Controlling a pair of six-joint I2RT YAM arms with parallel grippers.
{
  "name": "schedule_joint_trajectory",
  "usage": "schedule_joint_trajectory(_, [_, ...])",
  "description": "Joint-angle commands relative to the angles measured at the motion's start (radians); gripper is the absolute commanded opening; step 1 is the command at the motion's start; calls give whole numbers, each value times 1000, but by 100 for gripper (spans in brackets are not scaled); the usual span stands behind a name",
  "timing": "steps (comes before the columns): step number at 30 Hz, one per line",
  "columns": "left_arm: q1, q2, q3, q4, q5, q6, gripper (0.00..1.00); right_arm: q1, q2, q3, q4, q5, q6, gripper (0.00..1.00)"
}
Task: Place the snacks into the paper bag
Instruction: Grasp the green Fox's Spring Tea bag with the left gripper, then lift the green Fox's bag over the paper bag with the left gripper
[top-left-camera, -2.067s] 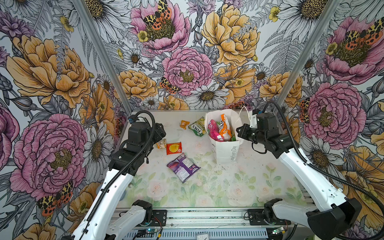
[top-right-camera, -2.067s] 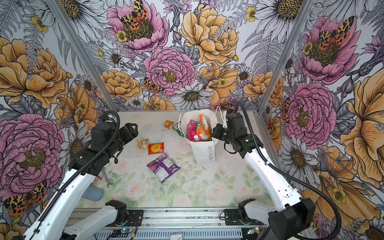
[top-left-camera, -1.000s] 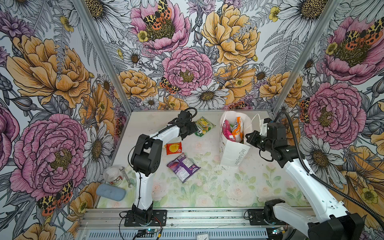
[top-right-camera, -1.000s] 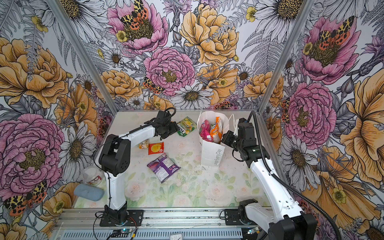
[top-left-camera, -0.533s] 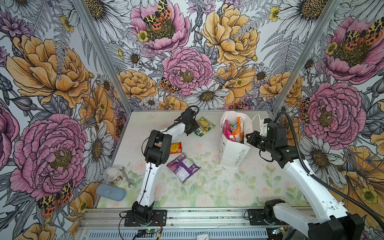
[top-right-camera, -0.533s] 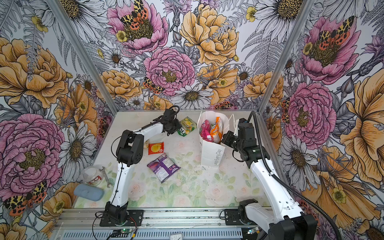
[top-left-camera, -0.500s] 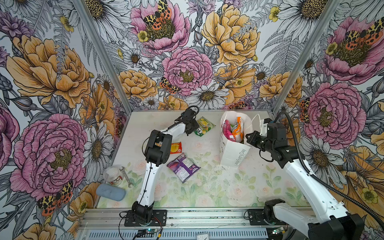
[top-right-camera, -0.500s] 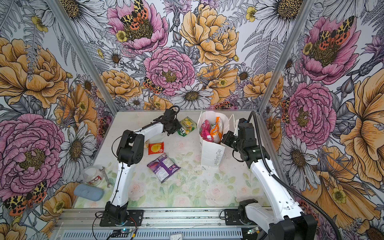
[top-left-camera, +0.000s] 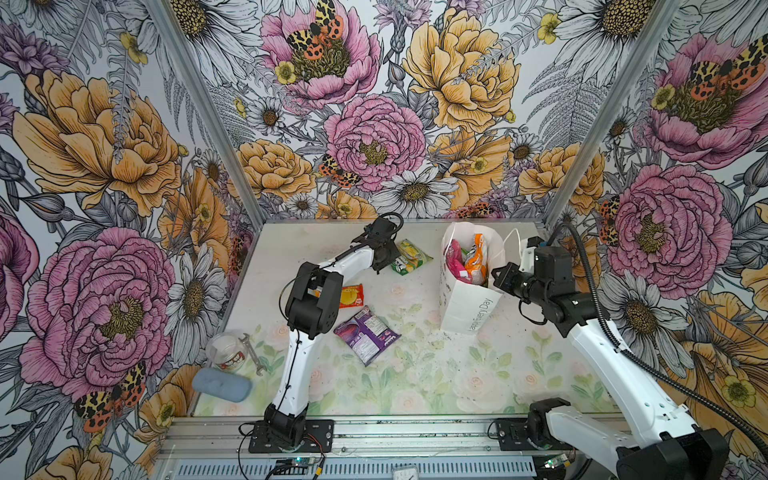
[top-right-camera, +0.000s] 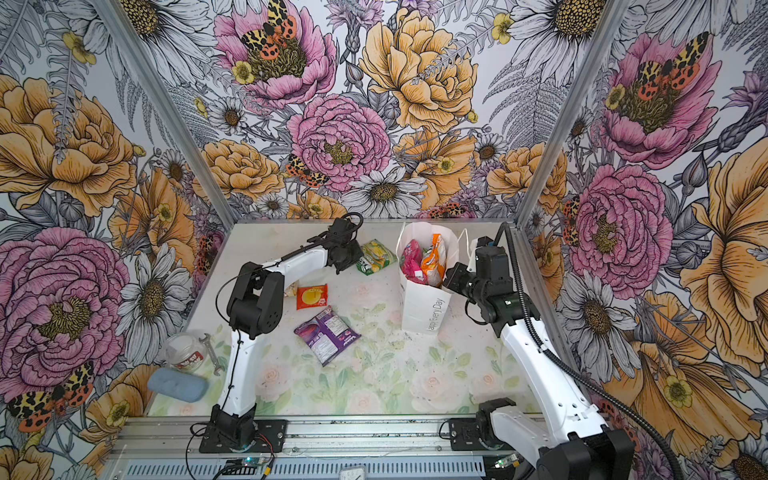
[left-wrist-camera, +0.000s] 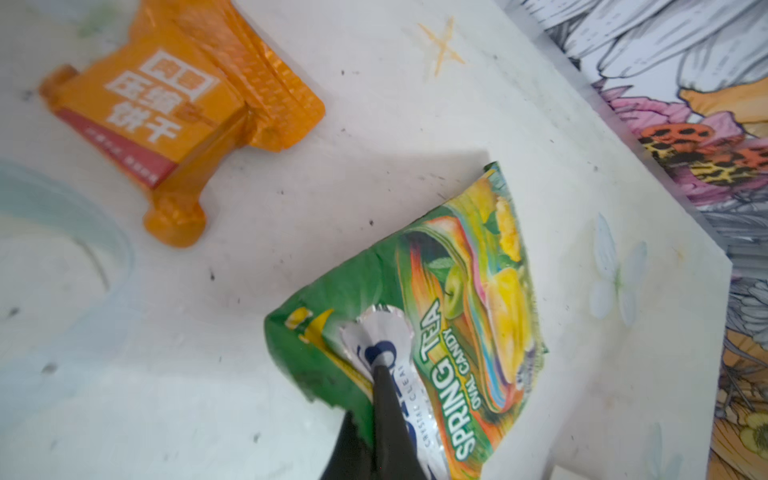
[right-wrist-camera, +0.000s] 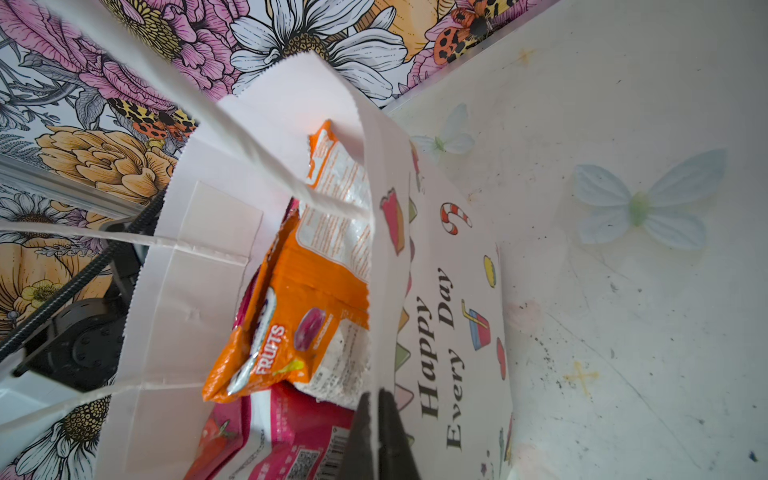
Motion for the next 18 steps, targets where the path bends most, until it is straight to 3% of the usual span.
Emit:
schedule_joint_trajectory(1, [-23, -143, -51, -7, -61, 56, 0, -4, -4, 29, -13, 27, -29, 0])
schedule_joint_trajectory(10, [-82, -443, -224, -8, -99, 161, 0, 1, 23, 89, -69, 19, -101, 0])
schedule_joint_trajectory(18, [-121, -741, -341, -50, -123, 251, 0, 73, 52, 163, -115, 84, -147, 0])
